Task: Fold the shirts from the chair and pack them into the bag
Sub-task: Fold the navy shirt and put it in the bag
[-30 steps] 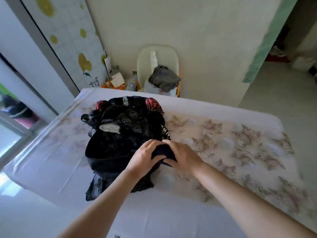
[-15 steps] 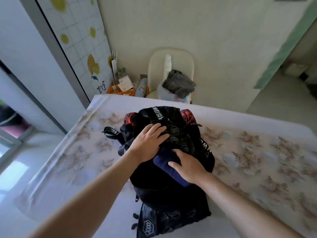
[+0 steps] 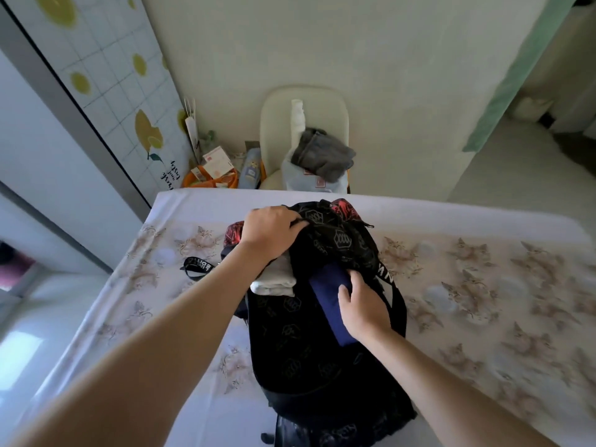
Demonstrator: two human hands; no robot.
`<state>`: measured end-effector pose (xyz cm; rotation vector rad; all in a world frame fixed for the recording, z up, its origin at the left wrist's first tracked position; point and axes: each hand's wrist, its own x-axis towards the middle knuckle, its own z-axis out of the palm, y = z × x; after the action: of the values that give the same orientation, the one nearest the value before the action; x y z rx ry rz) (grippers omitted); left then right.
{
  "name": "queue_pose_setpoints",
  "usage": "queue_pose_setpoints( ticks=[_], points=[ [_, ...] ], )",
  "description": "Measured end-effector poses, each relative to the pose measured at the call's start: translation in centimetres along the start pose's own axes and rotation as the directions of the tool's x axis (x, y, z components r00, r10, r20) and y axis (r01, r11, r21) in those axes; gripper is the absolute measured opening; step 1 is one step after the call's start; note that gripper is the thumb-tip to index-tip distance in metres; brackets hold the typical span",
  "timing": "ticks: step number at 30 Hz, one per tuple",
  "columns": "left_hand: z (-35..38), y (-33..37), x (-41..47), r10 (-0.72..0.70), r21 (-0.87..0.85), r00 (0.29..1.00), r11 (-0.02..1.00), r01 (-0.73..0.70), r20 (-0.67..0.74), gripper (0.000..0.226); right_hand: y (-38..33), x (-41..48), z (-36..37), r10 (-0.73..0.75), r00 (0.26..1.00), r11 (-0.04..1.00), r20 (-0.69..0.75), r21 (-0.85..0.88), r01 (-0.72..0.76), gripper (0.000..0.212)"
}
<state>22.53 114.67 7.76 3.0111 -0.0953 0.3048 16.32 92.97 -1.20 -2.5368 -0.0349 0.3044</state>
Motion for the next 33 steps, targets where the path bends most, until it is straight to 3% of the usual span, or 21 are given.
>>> queue_pose_setpoints(
  ticks=[4, 6, 8, 9, 11, 12, 15, 17, 19, 21, 22, 24, 26, 27, 30, 33],
  points=[
    [1.6, 0.3, 0.0, 0.041, -0.009, 0.998, 0.999, -0.041, -0.048, 0.033, -1.6, 2.2, 2.3, 0.012, 1.000, 0.997, 0.016, 0.078, -0.013, 0.050],
    [2.5, 0.4, -0.3, 0.177, -0.021, 0.982, 0.984, -0.178, -0.059, 0.030, -1.5, 2.7, 3.5, 0.007, 1.000, 0.993, 0.015, -0.115, -0.005, 0.054],
    [3.4, 0.6, -0.7, 0.361, -0.028, 0.933, 0.932, -0.361, 0.004, 0.050, -1.1, 2.4, 4.1, 0.045, 0.999, 0.969, -0.023, -0.241, -0.049, 0.052],
    [3.8, 0.8, -0.9, 0.419, -0.036, 0.906, 0.908, -0.417, 0.056, 0.054, -1.0, 2.1, 4.4, 0.068, 0.997, 0.968, -0.023, -0.239, -0.071, 0.051],
    [4.4, 1.1, -1.1, 0.456, -0.039, 0.885, 0.890, -0.455, 0.089, 0.037, -0.7, 2.1, 4.9, 0.113, 0.993, 0.985, 0.034, -0.137, -0.107, 0.050],
    [4.5, 1.2, -1.1, 0.444, -0.064, 0.895, 0.896, -0.440, 0.050, 0.028, -0.8, 2.4, 5.0, 0.143, 0.986, 0.989, 0.081, -0.050, -0.140, 0.051],
    [3.2, 1.5, 0.3, 0.241, -0.211, 0.961, 0.941, -0.265, -0.136, 0.039, -1.5, 4.5, 4.6, 0.234, 0.963, 0.946, 0.131, 0.197, -0.257, 0.048],
    [1.8, 1.4, 1.5, 0.123, -0.250, 0.977, 0.954, -0.165, -0.177, 0.034, -2.0, 5.3, 4.4, 0.216, 0.972, 0.932, 0.097, 0.277, -0.235, 0.051],
    [0.9, 1.3, 2.3, 0.069, -0.273, 0.989, 0.956, -0.103, -0.131, 0.031, -2.0, 4.6, 4.3, 0.151, 0.989, 0.966, 0.001, 0.213, -0.147, 0.056],
    [0.8, 1.3, 2.7, 0.051, -0.263, 0.997, 0.963, -0.066, -0.064, 0.028, -1.0, 2.5, 4.7, -0.032, 0.988, 0.999, -0.149, -0.038, 0.027, 0.061],
    [1.0, 1.4, 2.8, 0.044, -0.254, 0.999, 0.966, -0.050, -0.030, 0.026, -0.3, 1.4, 5.1, -0.167, 0.972, 0.979, -0.163, -0.143, 0.144, 0.065],
    [1.4, 1.7, 3.1, 0.030, -0.263, 0.999, 0.964, -0.032, -0.009, 0.025, 1.1, 0.1, 6.1, -0.368, 0.930, 0.901, -0.030, -0.258, 0.348, 0.081],
    [1.6, 2.0, 3.3, 0.018, -0.299, 0.999, 0.954, -0.026, -0.030, 0.023, 2.0, 0.5, 7.1, -0.375, 0.920, 0.880, 0.115, -0.268, 0.392, 0.098],
    [1.6, 2.0, 3.3, 0.010, -0.319, 0.999, 0.948, -0.021, -0.034, 0.022, 2.0, 1.2, 7.4, -0.352, 0.929, 0.892, 0.116, -0.258, 0.370, 0.102],
    [1.3, 1.7, 3.4, -0.005, -0.365, 1.000, 0.931, 0.000, -0.013, 0.020, 0.5, 3.5, 7.4, -0.291, 0.955, 0.942, 0.059, -0.159, 0.297, 0.092],
    [0.9, 1.0, 3.5, -0.009, -0.395, 1.000, 0.918, 0.012, 0.010, 0.018, -0.8, 4.6, 6.9, -0.263, 0.960, 0.956, 0.094, -0.112, 0.273, 0.084]
  ],
)
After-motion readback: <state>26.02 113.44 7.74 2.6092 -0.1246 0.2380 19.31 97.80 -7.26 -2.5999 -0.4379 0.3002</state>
